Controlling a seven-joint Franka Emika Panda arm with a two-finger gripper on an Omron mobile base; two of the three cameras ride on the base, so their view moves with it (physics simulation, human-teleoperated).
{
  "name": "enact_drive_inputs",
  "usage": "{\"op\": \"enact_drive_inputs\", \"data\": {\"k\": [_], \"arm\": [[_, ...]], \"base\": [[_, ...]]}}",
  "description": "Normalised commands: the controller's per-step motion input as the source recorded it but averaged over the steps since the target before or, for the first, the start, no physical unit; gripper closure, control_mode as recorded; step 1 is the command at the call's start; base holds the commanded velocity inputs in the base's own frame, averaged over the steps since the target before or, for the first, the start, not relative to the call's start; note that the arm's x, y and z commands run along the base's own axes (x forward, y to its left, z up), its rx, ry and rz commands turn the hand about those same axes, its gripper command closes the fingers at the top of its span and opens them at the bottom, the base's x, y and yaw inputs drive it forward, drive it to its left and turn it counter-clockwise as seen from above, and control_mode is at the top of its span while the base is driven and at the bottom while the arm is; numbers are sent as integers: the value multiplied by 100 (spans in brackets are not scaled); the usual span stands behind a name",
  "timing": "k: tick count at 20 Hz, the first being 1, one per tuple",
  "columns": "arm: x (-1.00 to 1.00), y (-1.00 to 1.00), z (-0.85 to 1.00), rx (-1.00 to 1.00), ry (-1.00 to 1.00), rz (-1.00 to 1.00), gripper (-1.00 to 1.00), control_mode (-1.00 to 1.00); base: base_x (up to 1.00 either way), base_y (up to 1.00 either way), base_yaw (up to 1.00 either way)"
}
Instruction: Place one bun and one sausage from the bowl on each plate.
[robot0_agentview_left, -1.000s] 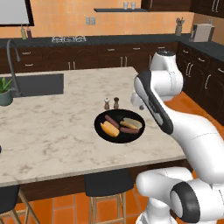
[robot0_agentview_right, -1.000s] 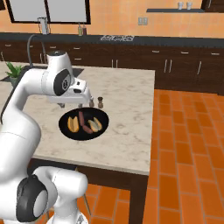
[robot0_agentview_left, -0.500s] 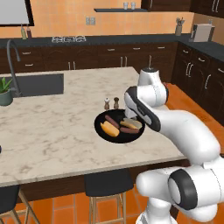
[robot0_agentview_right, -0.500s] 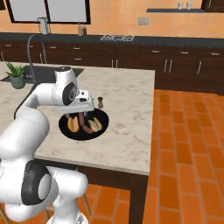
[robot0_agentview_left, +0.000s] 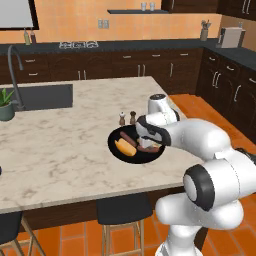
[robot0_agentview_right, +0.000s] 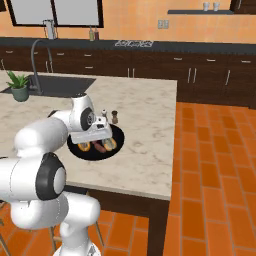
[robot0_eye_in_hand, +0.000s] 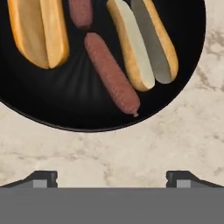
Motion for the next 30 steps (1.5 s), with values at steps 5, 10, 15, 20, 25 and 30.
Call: {"op": "enact_drive_inputs", "data": {"k": [5, 10, 15, 20, 25, 30], "arm": [[65, 2, -43, 0, 4, -14, -100, -100], [42, 12, -52, -1, 6, -11, -100, -100], [16, 4, -36, -3, 7, -3, -100, -100], [11, 3, -46, -1, 4, -1, -100, -100], [-5, 9, -53, -4, 7, 0, 100, -100], [1, 0, 0, 0, 2, 0, 100, -100]], "base": [[0, 0, 0], [0, 0, 0], [0, 0, 0], [0, 0, 0], [0, 0, 0], [0, 0, 0]]}}
